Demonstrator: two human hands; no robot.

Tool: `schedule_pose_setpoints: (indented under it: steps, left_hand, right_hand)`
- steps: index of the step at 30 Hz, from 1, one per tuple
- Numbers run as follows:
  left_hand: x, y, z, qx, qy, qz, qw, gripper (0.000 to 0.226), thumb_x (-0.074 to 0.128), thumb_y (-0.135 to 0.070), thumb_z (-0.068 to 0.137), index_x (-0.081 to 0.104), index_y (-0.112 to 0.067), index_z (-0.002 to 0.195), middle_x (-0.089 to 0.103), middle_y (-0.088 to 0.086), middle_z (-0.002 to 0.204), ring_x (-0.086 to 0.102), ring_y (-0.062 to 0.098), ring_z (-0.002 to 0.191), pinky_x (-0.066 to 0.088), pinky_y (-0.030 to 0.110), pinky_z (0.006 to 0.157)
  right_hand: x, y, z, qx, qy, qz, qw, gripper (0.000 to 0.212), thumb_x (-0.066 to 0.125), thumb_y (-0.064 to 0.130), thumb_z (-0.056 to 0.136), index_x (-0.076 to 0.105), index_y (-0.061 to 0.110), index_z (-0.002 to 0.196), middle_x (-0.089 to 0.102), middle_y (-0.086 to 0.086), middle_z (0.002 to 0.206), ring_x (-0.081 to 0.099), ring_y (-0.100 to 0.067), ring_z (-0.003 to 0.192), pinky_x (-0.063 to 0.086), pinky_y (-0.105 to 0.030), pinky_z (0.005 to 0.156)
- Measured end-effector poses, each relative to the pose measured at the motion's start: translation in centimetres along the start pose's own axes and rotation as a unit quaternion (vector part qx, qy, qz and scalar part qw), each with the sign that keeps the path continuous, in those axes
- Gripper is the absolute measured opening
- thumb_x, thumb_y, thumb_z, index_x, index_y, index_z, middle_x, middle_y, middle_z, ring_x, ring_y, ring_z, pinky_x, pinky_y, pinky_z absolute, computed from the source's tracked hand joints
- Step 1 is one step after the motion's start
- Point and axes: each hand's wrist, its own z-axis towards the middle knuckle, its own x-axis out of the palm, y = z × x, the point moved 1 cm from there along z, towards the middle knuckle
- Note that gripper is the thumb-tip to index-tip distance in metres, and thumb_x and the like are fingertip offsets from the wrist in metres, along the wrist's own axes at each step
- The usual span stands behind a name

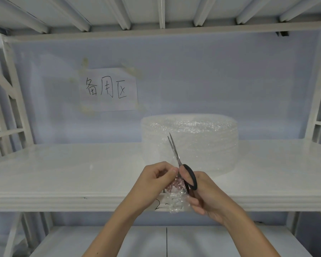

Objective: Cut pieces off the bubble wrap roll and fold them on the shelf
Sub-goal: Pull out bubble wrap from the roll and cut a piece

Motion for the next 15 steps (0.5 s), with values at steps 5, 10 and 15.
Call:
schedule_pose_setpoints:
  steps: [5,10,15]
  left_hand:
    - [-0.24,0.16,-0.07,-0.004,-0.002,-0.012,1.000,0.024,0.059,-0.013,0.096,0.067,-0.008,0.074,0.060,0.004,0.065,0.049,0.016,0.061,0.044,0.028,0.063]
    - [-0.11,-0.01,-0.33,-0.009,0.029,-0.009,1.000,0.026,0.055,-0.013,0.098,0.068,-0.006,0.077,0.063,-0.009,0.063,0.050,0.012,0.059,0.046,0.021,0.060]
    - [-0.44,0.28,-0.36,-0.018,0.031,-0.016,0.999,0.026,0.055,-0.012,0.098,0.068,-0.009,0.076,0.058,-0.004,0.060,0.046,0.015,0.059,0.044,0.021,0.057]
  right_hand:
    - [-0.19,-0.13,0.33,0.003,-0.005,0.005,1.000,0.047,0.064,0.065,0.068,0.059,0.018,0.066,0.031,-0.002,0.042,0.024,-0.015,0.032,0.022,-0.017,0.029]
    - [-0.38,0.31,0.62,0.008,-0.004,-0.008,1.000,0.051,0.062,0.067,0.067,0.055,0.016,0.062,0.032,-0.005,0.044,0.023,-0.016,0.033,0.021,-0.018,0.030]
    - [-0.46,-0.08,1.05,0.018,-0.010,-0.006,1.000,0.051,0.064,0.064,0.069,0.053,0.015,0.066,0.032,-0.005,0.047,0.023,-0.016,0.035,0.019,-0.019,0.031]
